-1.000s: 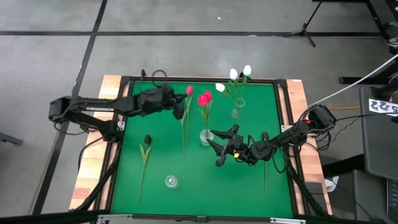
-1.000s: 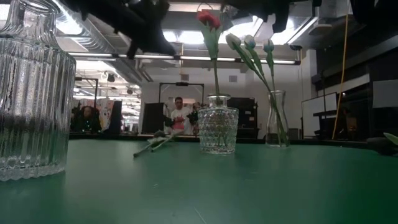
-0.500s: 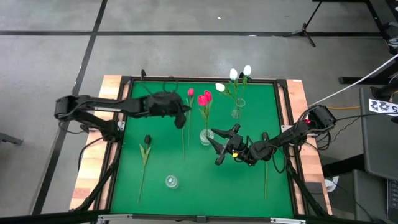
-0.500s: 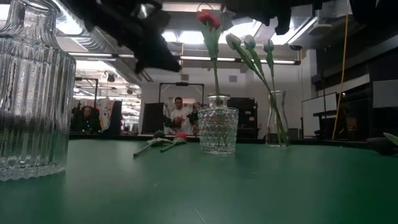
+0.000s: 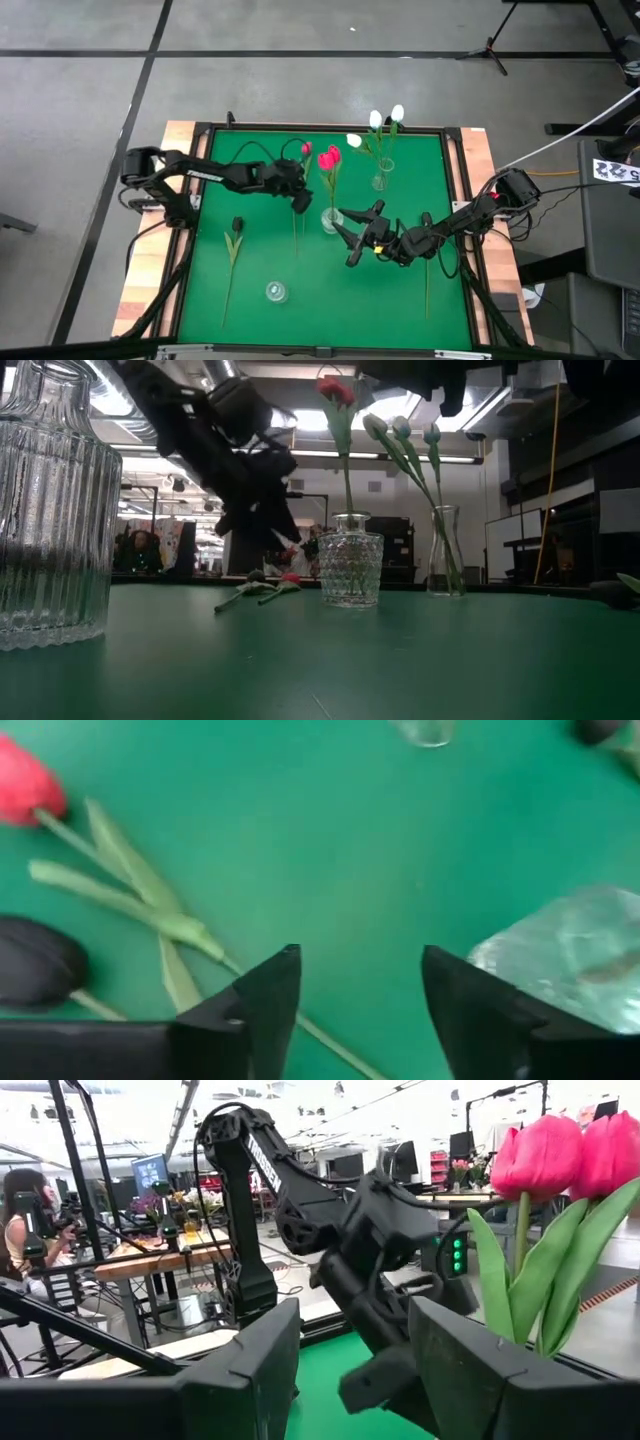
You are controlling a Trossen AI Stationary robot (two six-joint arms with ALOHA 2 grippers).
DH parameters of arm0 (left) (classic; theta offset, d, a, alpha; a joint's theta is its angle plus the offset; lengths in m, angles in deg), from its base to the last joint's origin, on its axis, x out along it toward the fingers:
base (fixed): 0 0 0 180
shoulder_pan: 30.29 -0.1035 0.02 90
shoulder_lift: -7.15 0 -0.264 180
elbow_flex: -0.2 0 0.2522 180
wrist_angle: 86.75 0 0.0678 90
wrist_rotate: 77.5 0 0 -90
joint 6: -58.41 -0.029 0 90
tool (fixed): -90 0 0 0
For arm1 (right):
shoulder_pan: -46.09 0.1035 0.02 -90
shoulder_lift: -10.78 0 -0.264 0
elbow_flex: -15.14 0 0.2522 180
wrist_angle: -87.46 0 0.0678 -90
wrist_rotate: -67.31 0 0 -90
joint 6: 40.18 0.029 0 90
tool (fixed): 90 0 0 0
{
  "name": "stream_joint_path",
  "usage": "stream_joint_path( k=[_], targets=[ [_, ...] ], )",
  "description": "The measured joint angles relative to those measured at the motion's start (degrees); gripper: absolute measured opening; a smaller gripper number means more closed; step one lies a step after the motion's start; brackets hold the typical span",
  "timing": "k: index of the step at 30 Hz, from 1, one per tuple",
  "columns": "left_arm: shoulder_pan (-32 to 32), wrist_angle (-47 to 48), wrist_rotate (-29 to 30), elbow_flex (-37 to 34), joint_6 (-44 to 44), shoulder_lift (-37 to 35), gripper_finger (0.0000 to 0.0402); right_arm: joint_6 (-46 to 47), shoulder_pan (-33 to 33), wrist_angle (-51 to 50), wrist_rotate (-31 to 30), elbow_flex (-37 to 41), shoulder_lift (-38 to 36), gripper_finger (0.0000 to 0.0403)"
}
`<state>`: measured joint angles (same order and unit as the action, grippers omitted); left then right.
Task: Sort flowers into vase by color
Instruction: Put the red tulip into the middle transparent flower vase
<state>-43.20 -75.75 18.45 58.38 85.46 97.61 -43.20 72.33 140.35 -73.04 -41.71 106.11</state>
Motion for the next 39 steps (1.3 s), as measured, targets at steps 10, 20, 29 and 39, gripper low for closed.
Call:
stream_joint_path(
  k=[10,20,29,39],
  targets=[
    [-2.22,-2.75,2.54,0.0,8.78,7.51,0.0252,0.46,0.0,-0.66,0.26,0.0,0.0,0.0186],
    [-2.18,-3.16,4.64,0.47,9.9,11.26,0.0253,1.72,0.07,-0.81,2.48,0.0,0.0,0.0186],
    [-2.2,-1.34,4.55,0.59,11.84,11.45,0.0223,1.72,0.04,-0.9,3.44,0.0,0.0,0.0186],
    [-2.34,-0.65,4.43,0.42,9.5,11.56,0.0019,1.7,0.04,-0.97,3.45,0.0,0.0,0.0186]
  ],
)
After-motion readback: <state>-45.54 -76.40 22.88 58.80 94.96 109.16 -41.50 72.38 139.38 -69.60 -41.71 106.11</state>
